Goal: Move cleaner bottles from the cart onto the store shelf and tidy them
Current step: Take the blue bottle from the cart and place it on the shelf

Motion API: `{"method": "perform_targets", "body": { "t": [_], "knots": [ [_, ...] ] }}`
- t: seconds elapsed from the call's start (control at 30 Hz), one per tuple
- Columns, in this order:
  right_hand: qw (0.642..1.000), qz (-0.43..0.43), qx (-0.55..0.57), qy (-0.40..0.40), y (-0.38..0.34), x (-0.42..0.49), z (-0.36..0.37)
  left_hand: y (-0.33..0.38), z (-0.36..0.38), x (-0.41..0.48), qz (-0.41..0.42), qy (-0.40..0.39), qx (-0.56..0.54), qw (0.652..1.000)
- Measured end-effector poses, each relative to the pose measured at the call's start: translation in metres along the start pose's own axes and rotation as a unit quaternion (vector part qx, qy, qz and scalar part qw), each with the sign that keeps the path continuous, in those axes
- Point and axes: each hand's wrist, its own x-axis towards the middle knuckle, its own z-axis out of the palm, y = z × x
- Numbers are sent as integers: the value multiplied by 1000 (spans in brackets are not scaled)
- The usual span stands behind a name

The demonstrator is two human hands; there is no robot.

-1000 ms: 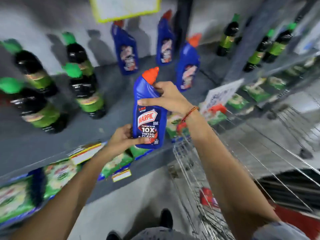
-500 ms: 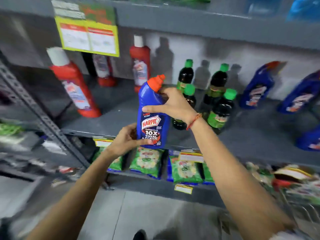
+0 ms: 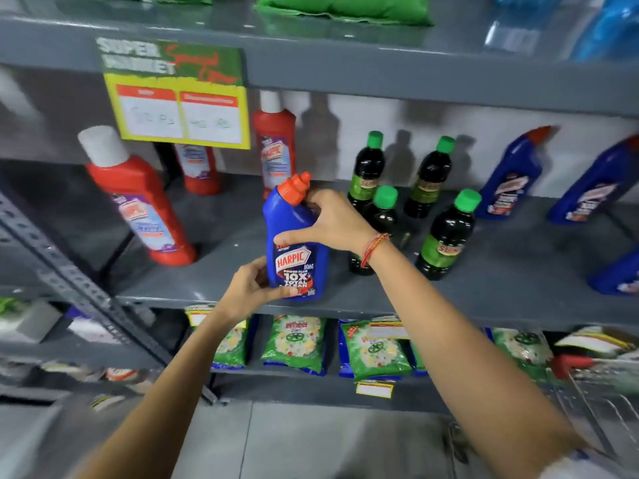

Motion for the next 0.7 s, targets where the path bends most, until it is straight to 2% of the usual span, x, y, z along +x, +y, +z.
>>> {"method": "perform_targets", "body": {
  "t": [0.37, 0.57, 0.7],
  "knots": [
    [992, 86, -18, 88, 70, -120, -127, 32, 167, 27, 12, -145, -58, 988],
    [982, 125, -34, 134, 119, -163, -191, 49, 260, 52, 15, -169, -67, 983],
    [978, 144, -57, 138, 152, -179, -228, 53, 313, 74, 20, -179, -56, 982]
  ]
}}
